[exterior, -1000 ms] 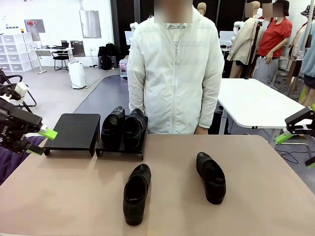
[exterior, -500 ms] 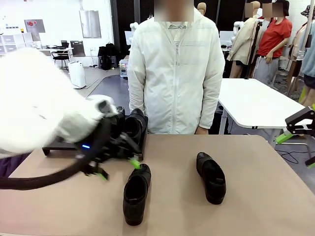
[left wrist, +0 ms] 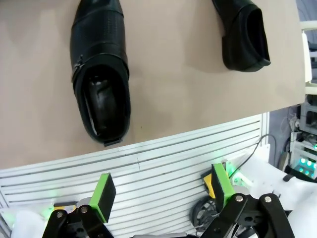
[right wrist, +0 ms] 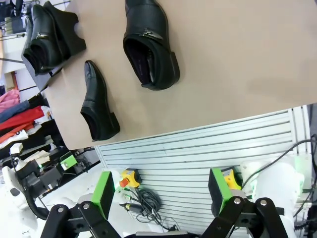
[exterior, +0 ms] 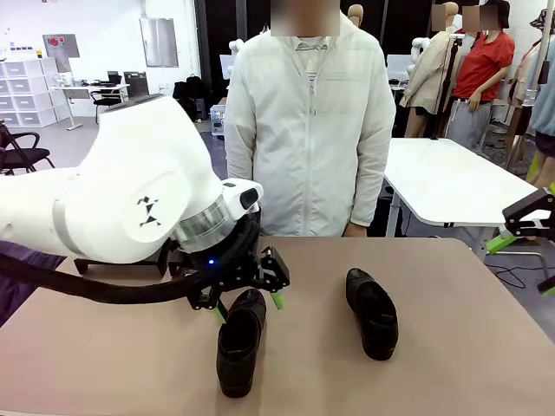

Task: Organize the shoes by placing them on the stand.
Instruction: Place the Shoe from the middle of the table onto the Shoes Stand.

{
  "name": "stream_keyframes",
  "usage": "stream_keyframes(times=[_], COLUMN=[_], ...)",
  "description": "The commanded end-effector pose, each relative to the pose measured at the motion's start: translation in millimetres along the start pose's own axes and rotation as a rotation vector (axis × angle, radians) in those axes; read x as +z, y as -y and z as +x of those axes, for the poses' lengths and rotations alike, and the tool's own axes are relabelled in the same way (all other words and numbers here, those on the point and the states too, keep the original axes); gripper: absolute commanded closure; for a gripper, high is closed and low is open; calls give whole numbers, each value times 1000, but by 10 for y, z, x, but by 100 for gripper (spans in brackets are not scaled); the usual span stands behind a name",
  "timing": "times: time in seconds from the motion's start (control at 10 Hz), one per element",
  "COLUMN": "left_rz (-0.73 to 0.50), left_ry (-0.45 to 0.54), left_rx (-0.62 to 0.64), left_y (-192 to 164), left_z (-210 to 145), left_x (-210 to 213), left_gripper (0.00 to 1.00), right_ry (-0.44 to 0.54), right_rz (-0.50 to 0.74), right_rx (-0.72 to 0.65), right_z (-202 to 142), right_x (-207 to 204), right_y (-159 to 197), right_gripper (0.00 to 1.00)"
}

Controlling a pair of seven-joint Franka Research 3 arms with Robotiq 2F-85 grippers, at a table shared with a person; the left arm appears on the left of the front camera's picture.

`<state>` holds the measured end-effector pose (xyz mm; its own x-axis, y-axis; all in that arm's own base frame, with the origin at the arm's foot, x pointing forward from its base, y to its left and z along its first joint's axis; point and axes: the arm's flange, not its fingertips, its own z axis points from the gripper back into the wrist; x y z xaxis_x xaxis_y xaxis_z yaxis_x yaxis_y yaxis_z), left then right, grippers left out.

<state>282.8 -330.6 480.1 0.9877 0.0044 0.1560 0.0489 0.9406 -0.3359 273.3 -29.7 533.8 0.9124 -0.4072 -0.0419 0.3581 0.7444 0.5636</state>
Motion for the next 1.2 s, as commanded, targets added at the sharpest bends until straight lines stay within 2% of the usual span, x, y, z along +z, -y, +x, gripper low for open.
stream_keyframes(times=[0.0,0.1,0.2,0.4,0.8,1.1], left_rz=[-11,0,94,193,222,292], left_ry=[24,0,31,-32,-97,-156], left_rx=[37,0,-55,-52,-26,7], left_y=[-104,0,85,195,323,347], left_z=[-115,0,151,420,582,660], left_x=[62,0,-134,-389,-843,-1139], left_gripper=[0,0,0,0,0,0], right_ry=[-4,-4,-4,-4,-4,-4], right_rz=[29,29,29,29,29,29], right_rx=[22,22,22,22,22,22], right_z=[25,25,25,25,25,25], right_x=[23,23,23,23,23,23], right_y=[-10,-10,-10,-10,-10,-10], right_gripper=[0,0,0,0,0,0])
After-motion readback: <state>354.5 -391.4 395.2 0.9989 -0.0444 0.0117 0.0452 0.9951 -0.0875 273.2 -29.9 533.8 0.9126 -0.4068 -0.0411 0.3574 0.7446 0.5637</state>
